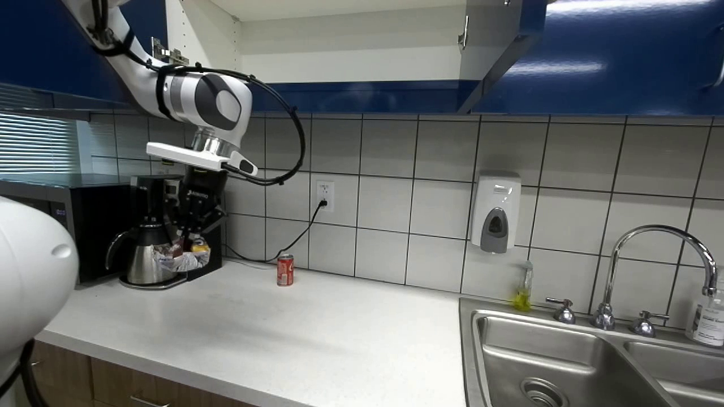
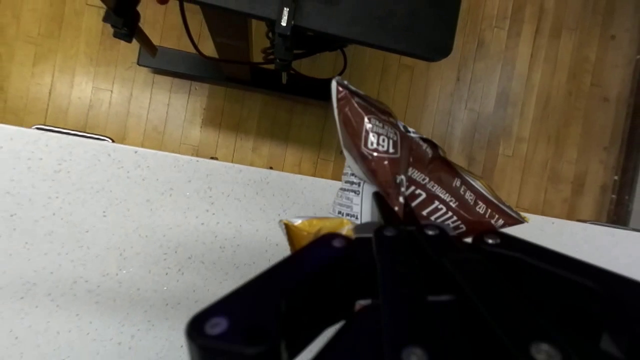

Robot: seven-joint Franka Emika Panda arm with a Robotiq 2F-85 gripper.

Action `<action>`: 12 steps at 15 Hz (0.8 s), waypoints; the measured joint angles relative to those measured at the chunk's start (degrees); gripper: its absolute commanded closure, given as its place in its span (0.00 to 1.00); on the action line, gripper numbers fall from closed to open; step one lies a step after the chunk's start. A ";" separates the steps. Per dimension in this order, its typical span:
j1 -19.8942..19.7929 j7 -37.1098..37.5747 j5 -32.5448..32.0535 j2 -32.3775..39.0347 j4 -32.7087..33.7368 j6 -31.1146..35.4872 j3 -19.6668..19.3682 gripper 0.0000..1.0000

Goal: Put the packet on the bottom shelf of the upper cabinet.

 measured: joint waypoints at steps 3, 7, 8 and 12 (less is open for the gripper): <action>0.00 0.75 -0.63 -0.69 3.11 -2.87 -0.04 1.00; 0.00 1.86 -2.37 -0.95 7.42 -6.15 -0.03 1.00; 0.00 2.08 -2.62 -0.97 8.46 -6.91 -0.02 1.00; 0.01 2.43 -2.73 -1.14 11.36 -8.87 0.16 1.00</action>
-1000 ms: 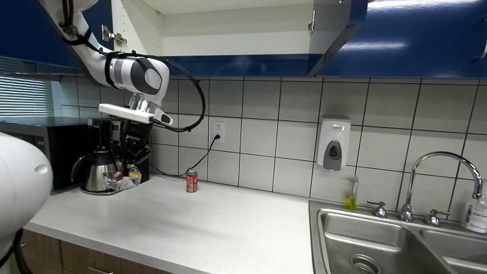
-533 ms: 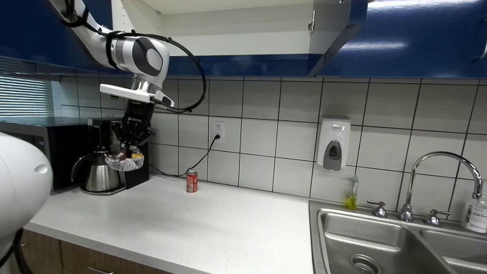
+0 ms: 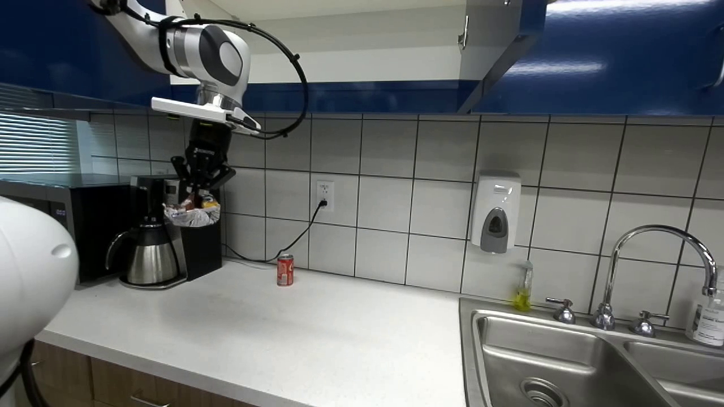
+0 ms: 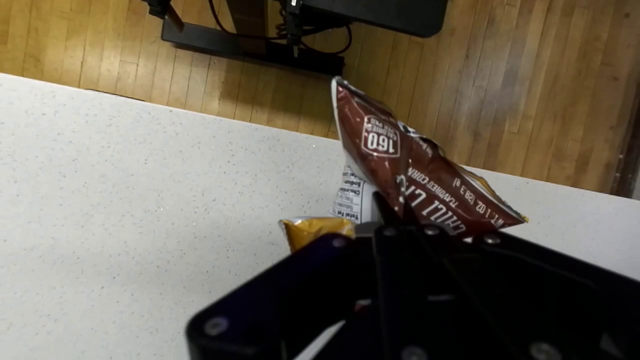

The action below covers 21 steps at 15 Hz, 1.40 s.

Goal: Put the packet on the bottom shelf of the upper cabinet.

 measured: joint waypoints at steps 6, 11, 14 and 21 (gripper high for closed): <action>0.54 2.07 -1.48 -1.23 3.90 -3.03 1.38 1.00; 1.21 6.13 -2.94 -4.13 5.34 -4.57 3.14 1.00; 1.28 9.20 -4.36 -6.29 5.70 -4.79 4.09 1.00; 1.05 13.54 -8.22 -8.21 8.48 -5.05 4.08 1.00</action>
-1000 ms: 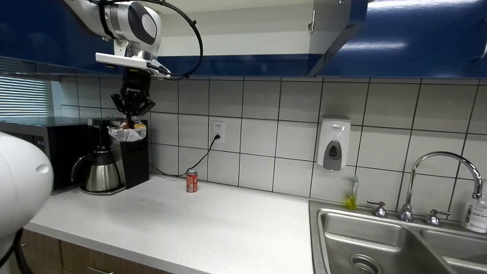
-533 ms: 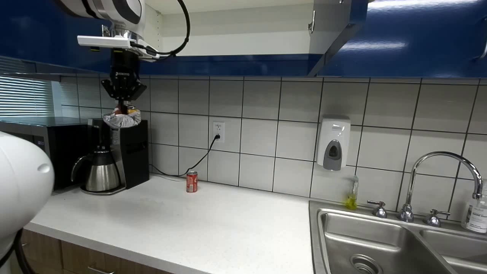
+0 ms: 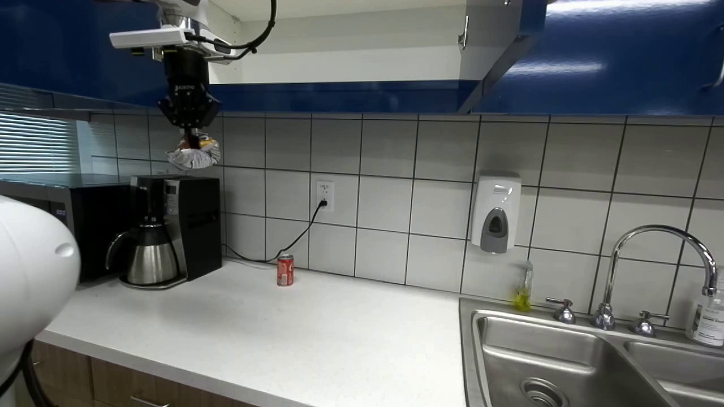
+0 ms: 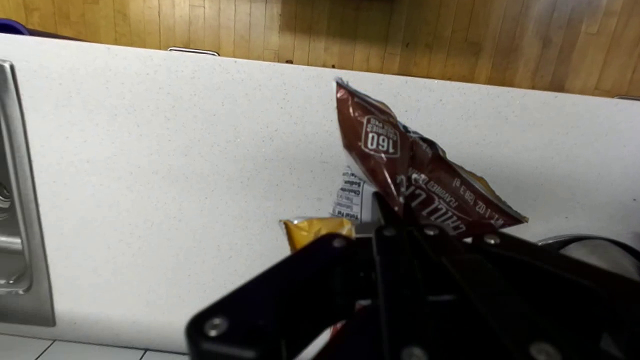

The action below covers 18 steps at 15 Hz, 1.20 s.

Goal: Put the packet on the bottom shelf of the upper cabinet.

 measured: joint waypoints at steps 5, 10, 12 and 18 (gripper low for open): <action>-0.48 0.20 -0.94 0.42 2.68 -0.33 -0.35 1.00; -0.58 0.20 -1.80 1.72 6.99 -1.75 -0.33 1.00; -0.58 0.20 -2.47 2.51 9.20 -2.53 -0.29 1.00; -0.57 0.20 -5.31 5.72 16.45 -5.31 0.14 1.00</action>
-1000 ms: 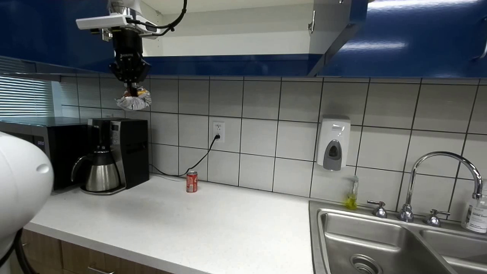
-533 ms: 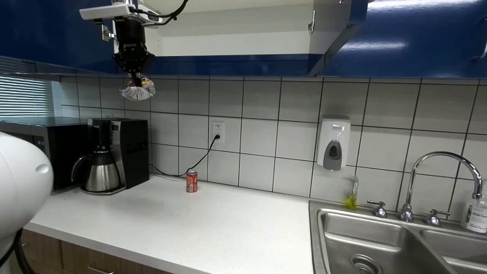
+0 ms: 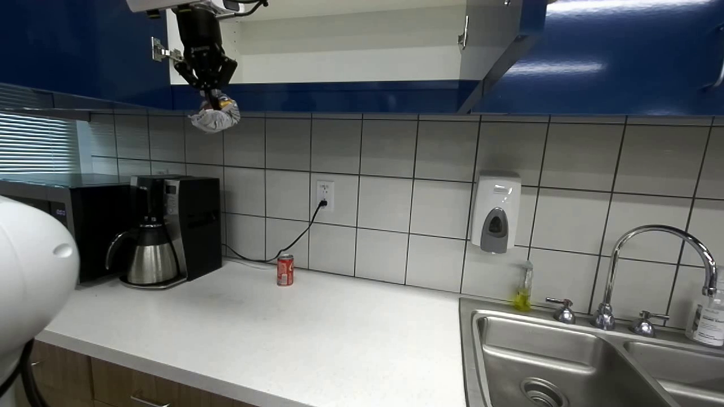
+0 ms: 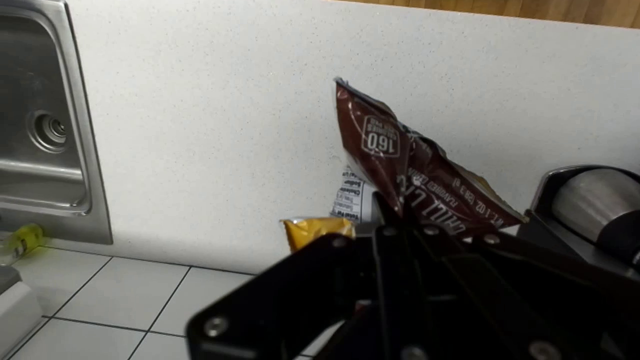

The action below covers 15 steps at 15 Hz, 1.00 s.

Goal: Put the packet on the bottom shelf of the upper cabinet.

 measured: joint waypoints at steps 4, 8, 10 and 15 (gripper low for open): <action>0.10 0.00 -2.28 2.81 5.38 -1.38 0.77 1.00; 0.42 -0.03 -5.57 5.69 10.83 -2.23 1.02 1.00; 0.64 -0.09 -7.10 7.07 13.35 -2.42 1.05 1.00; 1.54 -0.09 -10.10 10.27 18.98 -3.26 1.08 1.00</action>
